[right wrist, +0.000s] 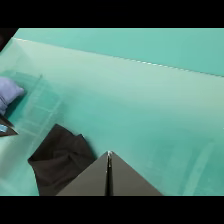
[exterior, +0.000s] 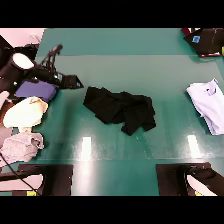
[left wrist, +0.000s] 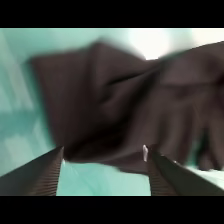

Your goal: Fold the shirts.

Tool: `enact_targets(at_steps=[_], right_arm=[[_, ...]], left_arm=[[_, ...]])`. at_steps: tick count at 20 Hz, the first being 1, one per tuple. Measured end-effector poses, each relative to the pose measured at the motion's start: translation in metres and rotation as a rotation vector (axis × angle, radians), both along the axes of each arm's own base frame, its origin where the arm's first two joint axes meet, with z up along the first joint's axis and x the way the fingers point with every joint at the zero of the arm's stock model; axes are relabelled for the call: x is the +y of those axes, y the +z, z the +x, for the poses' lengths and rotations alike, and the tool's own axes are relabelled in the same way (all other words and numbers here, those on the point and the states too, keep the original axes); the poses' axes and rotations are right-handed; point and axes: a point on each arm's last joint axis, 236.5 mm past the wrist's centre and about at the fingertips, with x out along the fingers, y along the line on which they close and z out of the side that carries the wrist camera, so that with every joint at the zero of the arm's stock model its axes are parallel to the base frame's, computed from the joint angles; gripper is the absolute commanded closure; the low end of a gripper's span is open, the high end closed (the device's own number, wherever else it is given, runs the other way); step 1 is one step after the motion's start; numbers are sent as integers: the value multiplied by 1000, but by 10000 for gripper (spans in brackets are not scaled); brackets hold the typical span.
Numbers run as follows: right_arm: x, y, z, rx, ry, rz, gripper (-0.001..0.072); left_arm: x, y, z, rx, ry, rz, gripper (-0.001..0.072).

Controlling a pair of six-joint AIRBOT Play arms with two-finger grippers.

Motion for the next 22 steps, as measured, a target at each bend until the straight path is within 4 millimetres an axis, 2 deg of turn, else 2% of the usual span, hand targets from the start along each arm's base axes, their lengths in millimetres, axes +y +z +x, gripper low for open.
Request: enact_targets(at_steps=[2,5,9,12,13,14,15,17,18,19,20,22], right_arm=[[0,-3,-2,14,4,-5,694],[0,-13,-4,47,10,-16,694],[1,-39,-3,109,12,-28,694],[1,-63,-1,160,11,-35,694],[1,-72,-1,179,10,-38,694],[1,-80,-1,196,9,-40,694],[1,-89,-1,216,9,-44,694],[1,-108,-2,256,7,-50,687],[1,-118,-3,278,7,-54,536],[0,-130,-3,307,7,-59,290],[0,-144,-3,341,7,-65,213],[1,-180,-3,430,7,-81,213]], left_arm=[[2,-34,2,77,22,-20,102],[5,-69,6,143,55,-42,103],[1,-91,10,168,68,-55,103],[-15,-95,10,150,42,-56,105],[-19,-96,12,140,40,-56,240],[-24,-98,14,127,38,-52,490],[-27,-99,15,117,37,-48,687],[-32,-96,18,103,41,-61,682],[-34,-94,20,96,40,-63,682],[-37,-90,21,91,36,-71,683],[-39,-84,24,79,29,-76,683],[-45,-66,29,56,0,-90,683]])
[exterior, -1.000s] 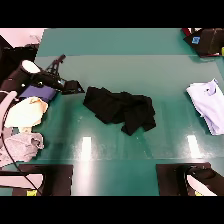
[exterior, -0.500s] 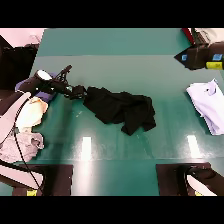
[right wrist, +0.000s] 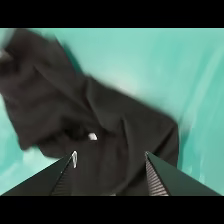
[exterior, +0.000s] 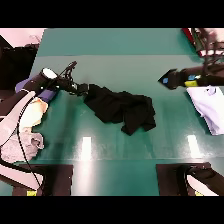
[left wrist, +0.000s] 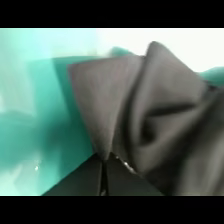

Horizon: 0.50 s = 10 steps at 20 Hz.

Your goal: Fold the shirts.

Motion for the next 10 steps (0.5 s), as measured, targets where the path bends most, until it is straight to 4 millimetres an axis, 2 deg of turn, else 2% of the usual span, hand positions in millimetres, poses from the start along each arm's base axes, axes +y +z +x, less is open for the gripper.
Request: enact_targets(at_steps=[3,8,10], right_arm=[[5,-59,0,150,12,-25,213],[9,-132,11,305,2,-54,216],[14,-148,11,338,11,-62,382]], left_arm=[[-7,30,5,-39,-57,-13,683],[-12,70,9,-96,-136,-10,683],[-12,82,10,-109,-154,-8,683]])
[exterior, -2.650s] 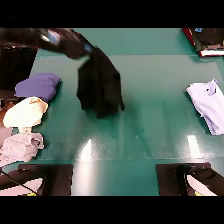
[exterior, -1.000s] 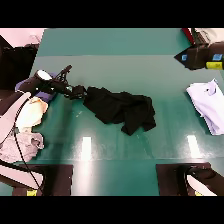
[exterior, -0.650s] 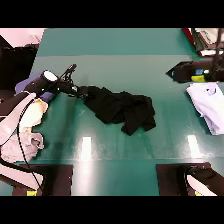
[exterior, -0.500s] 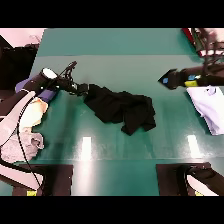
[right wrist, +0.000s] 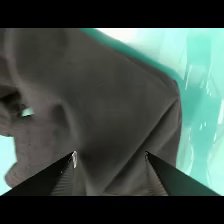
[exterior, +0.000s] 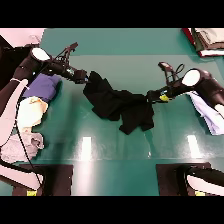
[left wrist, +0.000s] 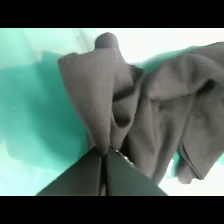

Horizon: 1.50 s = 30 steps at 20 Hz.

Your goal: Fold the shirts.

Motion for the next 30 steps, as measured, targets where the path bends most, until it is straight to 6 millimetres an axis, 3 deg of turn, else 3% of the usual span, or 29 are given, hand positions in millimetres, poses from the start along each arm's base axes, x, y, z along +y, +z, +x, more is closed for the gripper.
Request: enact_targets(at_steps=[1,3,7,9,11,14,16,18,21,23,26,28,30], right_arm=[[2,-6,0,9,6,-2,448],[6,-13,3,7,11,-6,693],[6,-12,7,-17,15,-13,697],[1,11,14,-90,23,-34,697],[-11,59,22,-214,37,-77,697],[-32,171,24,-476,28,-125,697],[-45,250,8,-655,4,-130,697],[-56,315,-17,-804,-22,-119,697],[-70,372,-59,-919,-55,-98,697],[-76,386,-79,-927,-69,-93,697],[-78,370,-89,-822,-69,-102,697],[-71,339,-87,-674,-39,-115,697],[-60,299,-79,-495,7,-127,694]], left_arm=[[0,5,1,-6,-4,-1,683],[0,14,1,-16,-10,1,683],[5,32,1,-50,-5,26,684],[20,55,3,-115,28,82,683],[47,102,10,-245,100,141,682],[86,208,-1,-493,215,173,682],[104,283,-28,-664,279,172,682],[112,347,-67,-814,313,152,682],[119,414,-126,-991,351,131,682],[120,443,-158,-1074,363,114,682],[116,458,-183,-1116,357,89,682],[113,450,-181,-1085,338,87,682],[111,419,-162,-988,311,112,682]])
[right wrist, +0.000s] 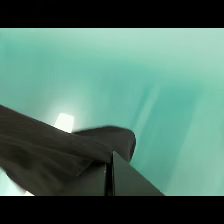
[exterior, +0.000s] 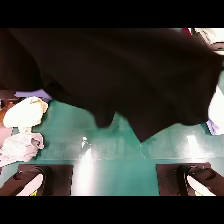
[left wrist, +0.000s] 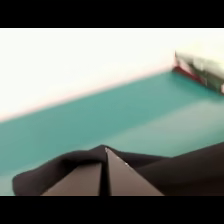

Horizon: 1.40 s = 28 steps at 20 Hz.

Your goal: Fold the shirts.

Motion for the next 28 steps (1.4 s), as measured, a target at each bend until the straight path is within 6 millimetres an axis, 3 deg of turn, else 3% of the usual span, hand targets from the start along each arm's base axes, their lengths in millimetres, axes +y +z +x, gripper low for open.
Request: enact_targets(at_steps=[3,6,8,10,12,16,19,20,21,22,25,27,28], right_arm=[[12,-59,19,247,40,-51,694],[23,-119,46,443,91,-101,694],[29,-158,69,522,114,-124,694],[37,-191,96,546,122,-125,687],[40,-214,123,524,111,-114,304],[25,-229,154,476,61,-86,297],[-1,-223,145,499,26,-31,296],[-8,-224,137,517,13,-1,285],[-16,-227,126,542,-5,36,196],[-22,-232,112,575,-20,71,178],[-30,-266,55,720,-71,178,188],[-24,-294,17,800,-104,249,277],[-17,-307,1,831,-118,287,276]], left_arm=[[-4,-76,39,237,-26,25,682],[-5,-178,73,521,-45,38,681],[-7,-242,85,691,-54,34,682],[-7,-292,91,813,-52,27,682],[-6,-324,95,883,-46,20,682],[-6,-346,103,912,-35,4,682],[-7,-351,105,916,-33,2,682],[-6,-352,106,916,-31,1,682],[-6,-352,106,916,-31,1,682],[-7,-352,106,915,-31,-1,682],[-6,-353,107,912,-29,-2,681],[-6,-353,108,911,-29,-2,682],[-6,-353,108,909,-28,-3,681]])
